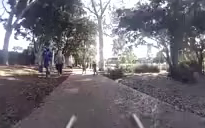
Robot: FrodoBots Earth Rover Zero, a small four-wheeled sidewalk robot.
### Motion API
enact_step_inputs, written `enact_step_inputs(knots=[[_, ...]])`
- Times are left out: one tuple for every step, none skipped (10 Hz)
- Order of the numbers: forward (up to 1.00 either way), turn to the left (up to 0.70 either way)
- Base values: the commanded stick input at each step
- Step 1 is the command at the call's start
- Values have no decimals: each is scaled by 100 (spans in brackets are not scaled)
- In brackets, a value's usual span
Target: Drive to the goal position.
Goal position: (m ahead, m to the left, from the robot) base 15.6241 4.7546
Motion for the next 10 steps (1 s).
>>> enact_step_inputs(knots=[[100,0],[100,0],[100,0],[100,0],[100,0],[100,0],[100,0],[100,18],[100,40],[100,40]])
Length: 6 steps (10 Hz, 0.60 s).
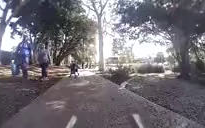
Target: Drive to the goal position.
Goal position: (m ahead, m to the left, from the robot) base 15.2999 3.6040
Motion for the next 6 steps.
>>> enact_step_inputs(knots=[[100,37],[100,18],[100,0],[100,0],[100,0],[100,0]])
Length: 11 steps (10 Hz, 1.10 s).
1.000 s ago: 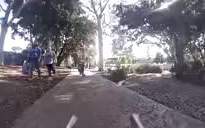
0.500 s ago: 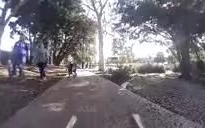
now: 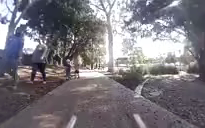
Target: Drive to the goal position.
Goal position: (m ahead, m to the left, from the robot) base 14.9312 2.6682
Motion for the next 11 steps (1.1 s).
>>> enact_step_inputs(knots=[[100,0],[100,12],[100,40],[100,40],[100,40],[100,21],[100,0],[100,0],[100,0],[100,0],[100,0]])
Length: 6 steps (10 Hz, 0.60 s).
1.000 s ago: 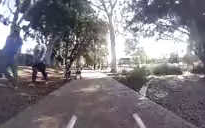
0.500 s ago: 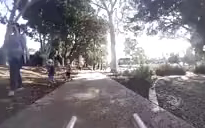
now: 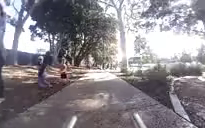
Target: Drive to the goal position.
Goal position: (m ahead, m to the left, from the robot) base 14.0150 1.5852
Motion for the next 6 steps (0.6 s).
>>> enact_step_inputs(knots=[[100,0],[100,0],[100,0],[100,0],[100,0],[100,0]])
